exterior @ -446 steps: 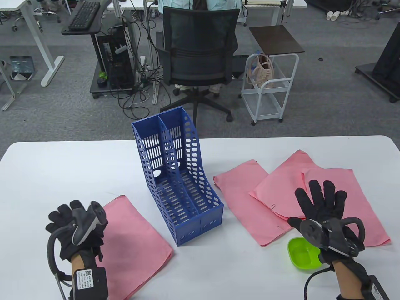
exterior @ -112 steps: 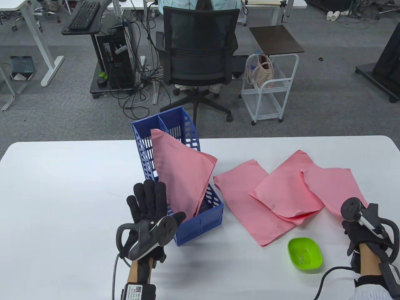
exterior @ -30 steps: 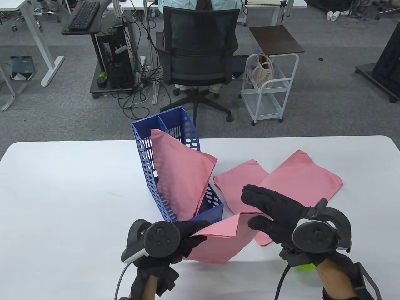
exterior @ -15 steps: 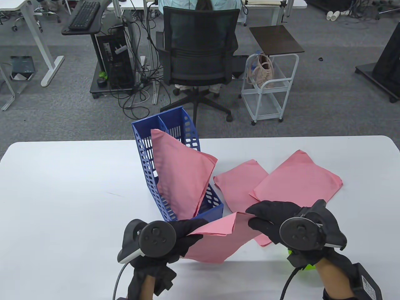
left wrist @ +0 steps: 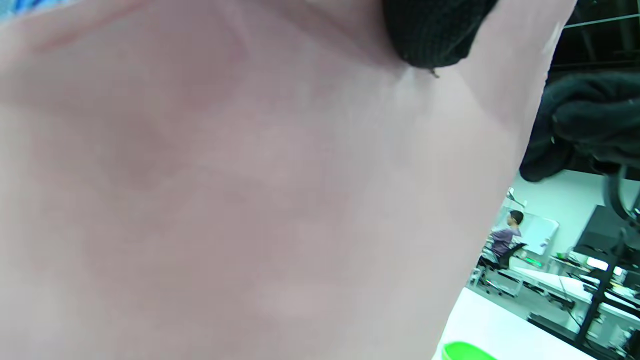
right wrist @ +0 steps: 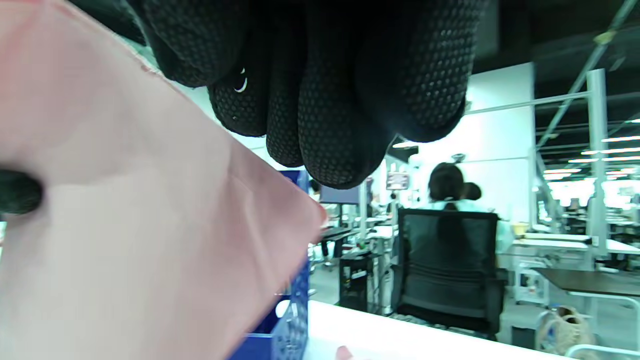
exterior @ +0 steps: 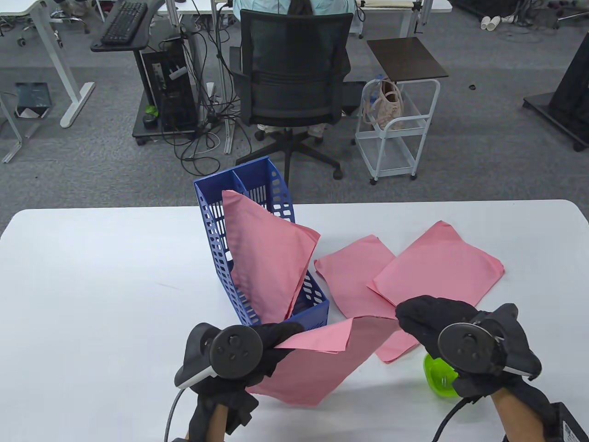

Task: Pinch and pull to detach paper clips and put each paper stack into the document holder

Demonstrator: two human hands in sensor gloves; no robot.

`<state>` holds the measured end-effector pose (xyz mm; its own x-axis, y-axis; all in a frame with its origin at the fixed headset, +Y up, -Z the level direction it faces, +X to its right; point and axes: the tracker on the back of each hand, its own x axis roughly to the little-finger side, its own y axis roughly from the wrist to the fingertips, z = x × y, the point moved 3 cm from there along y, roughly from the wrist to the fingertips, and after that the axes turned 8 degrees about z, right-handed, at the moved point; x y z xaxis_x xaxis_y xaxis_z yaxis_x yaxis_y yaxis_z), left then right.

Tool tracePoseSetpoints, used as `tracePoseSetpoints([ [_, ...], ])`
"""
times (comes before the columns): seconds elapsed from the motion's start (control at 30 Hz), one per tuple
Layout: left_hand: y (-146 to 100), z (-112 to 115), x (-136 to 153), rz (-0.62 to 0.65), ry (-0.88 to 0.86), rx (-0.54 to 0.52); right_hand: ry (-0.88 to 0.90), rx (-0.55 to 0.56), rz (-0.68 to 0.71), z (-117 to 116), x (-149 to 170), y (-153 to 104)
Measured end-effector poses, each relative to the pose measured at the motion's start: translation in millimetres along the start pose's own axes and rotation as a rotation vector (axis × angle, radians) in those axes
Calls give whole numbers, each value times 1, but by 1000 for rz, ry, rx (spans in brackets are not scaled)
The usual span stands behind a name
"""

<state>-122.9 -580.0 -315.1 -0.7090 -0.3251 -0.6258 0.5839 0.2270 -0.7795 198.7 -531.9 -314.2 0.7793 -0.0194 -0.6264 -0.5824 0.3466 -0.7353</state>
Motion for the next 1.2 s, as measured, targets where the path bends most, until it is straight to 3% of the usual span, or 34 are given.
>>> tracePoseSetpoints([
  [0.17,-7,-11,9,-34,-14,-62,-7,-27,-164,-20,37,-26],
  [0.53,-20,-26,19,-85,1,-142,43,-352,-409,-105,91,-71],
  [0.7,-22,-28,20,-91,-4,-151,33,-478,-455,-112,96,-75],
  [0.97,-23,-29,21,-100,-2,-160,-25,-392,-477,-100,105,-70],
  [1.2,-23,-30,8,-144,26,-188,7,-336,-479,-105,114,-62],
])
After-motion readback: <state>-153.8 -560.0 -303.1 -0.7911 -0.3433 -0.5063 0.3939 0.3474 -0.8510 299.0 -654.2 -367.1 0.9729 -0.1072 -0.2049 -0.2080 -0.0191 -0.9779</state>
